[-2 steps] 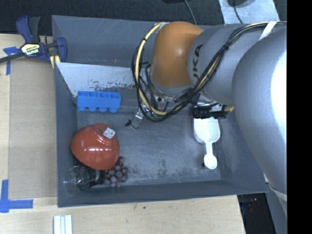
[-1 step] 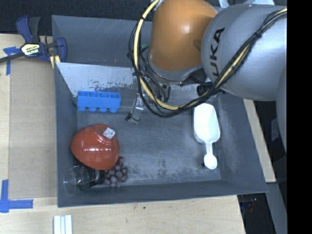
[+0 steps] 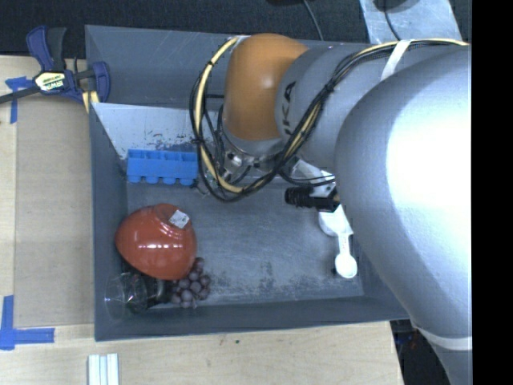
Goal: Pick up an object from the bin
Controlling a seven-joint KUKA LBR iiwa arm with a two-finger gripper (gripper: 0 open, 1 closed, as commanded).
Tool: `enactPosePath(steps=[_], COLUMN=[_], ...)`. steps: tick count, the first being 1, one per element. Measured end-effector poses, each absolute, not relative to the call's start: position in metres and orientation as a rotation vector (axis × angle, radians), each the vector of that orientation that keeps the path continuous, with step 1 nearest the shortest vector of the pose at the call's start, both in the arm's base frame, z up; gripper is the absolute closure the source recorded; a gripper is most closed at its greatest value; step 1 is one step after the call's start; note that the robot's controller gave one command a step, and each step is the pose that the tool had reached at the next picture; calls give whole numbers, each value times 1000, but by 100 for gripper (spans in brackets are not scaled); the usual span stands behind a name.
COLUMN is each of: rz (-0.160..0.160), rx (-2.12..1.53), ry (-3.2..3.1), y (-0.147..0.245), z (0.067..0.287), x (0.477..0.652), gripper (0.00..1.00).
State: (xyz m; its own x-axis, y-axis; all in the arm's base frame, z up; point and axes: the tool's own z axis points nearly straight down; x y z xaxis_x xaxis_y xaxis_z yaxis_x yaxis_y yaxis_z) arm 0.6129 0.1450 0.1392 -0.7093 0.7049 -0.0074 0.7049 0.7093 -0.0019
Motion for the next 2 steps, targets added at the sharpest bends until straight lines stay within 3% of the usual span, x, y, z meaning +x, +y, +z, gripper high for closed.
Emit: enactPosePath(steps=[1, 2], rz=[-6, -4], rx=[1193, 1412], ry=[2899, 2797], y=[145, 125], z=[140, 107], x=[613, 604], gripper=[100, 100])
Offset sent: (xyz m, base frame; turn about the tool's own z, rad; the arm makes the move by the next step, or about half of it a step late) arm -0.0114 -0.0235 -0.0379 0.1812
